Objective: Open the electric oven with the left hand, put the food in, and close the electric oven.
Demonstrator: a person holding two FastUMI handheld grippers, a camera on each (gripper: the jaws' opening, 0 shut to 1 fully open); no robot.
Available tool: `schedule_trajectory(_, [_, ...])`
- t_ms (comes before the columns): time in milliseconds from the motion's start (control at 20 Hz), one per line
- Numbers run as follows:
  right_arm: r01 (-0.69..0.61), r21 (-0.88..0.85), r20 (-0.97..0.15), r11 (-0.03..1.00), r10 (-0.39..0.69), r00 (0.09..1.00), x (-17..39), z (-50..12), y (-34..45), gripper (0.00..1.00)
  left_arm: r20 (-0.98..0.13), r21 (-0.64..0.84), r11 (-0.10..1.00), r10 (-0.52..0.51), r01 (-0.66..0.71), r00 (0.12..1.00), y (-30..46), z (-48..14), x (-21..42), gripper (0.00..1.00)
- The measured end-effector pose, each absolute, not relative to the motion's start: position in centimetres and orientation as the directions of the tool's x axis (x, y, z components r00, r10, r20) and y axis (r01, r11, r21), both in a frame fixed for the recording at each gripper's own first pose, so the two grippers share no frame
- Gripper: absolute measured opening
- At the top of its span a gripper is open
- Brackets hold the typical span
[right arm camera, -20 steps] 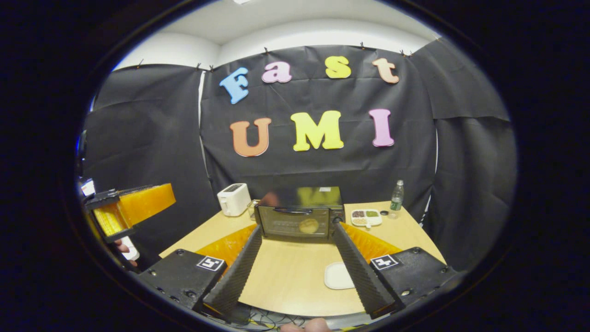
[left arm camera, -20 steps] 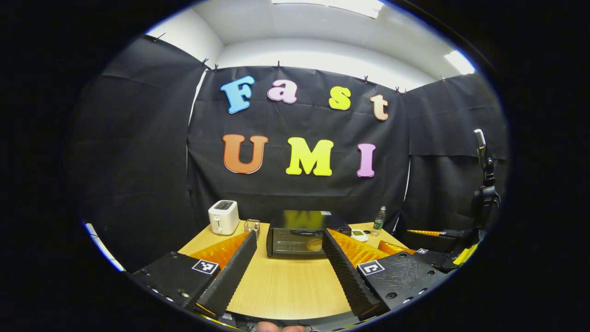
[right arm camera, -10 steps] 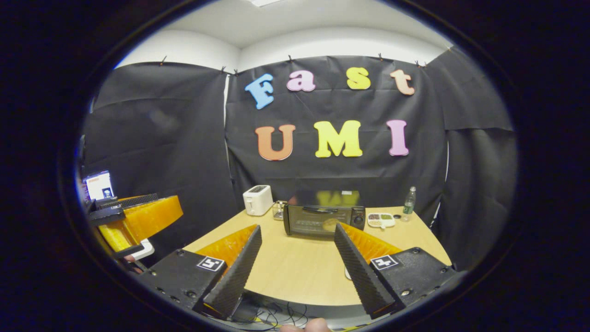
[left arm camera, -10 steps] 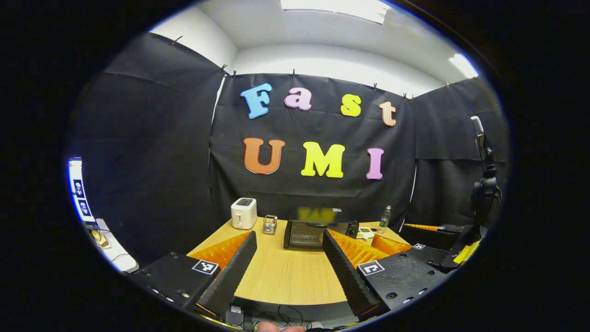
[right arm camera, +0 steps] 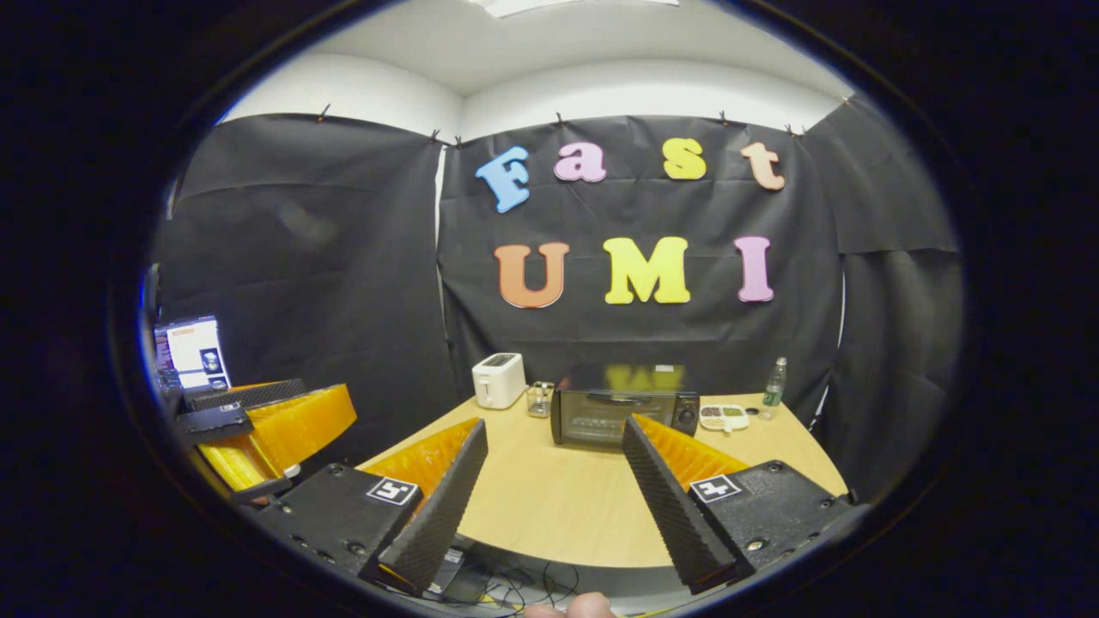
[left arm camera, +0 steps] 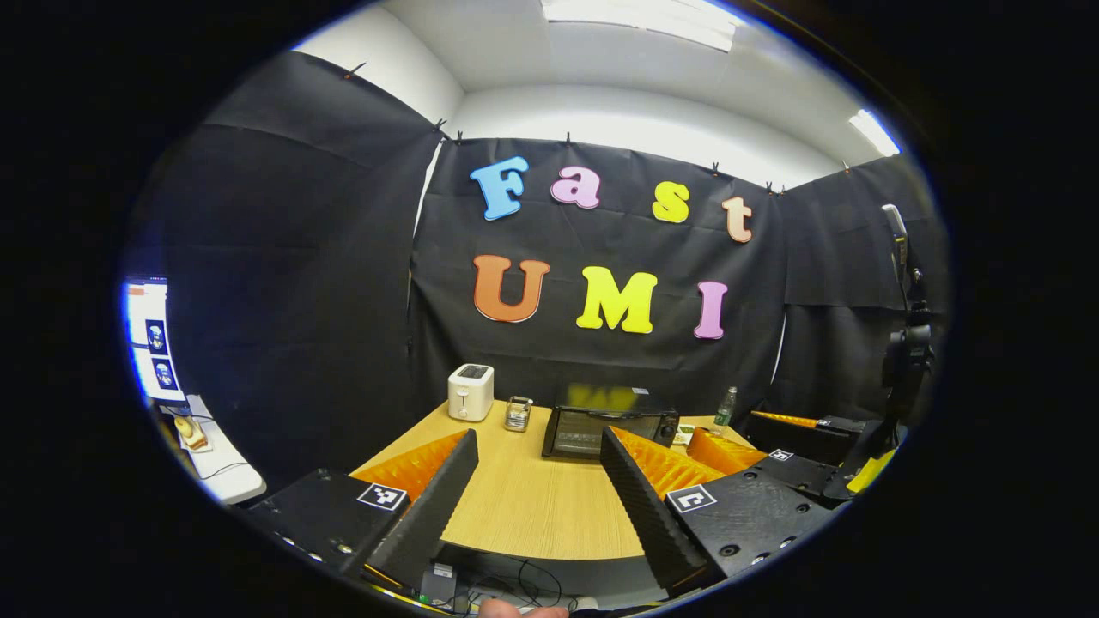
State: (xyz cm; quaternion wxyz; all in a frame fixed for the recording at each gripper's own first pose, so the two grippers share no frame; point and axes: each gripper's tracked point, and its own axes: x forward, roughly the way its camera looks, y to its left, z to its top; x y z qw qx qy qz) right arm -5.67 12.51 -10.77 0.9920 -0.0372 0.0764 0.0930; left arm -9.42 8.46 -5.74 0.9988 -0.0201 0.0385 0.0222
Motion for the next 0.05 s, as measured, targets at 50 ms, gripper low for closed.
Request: schedule_trajectory(50, [-0.193,-0.061,-0.162,0.979,0.181,0.970,-5.67,-10.83,12.69,0.97,-0.078,-0.036,0.998,0.049,-0.052,0.996,8.85,-5.87,-9.36,0.83])
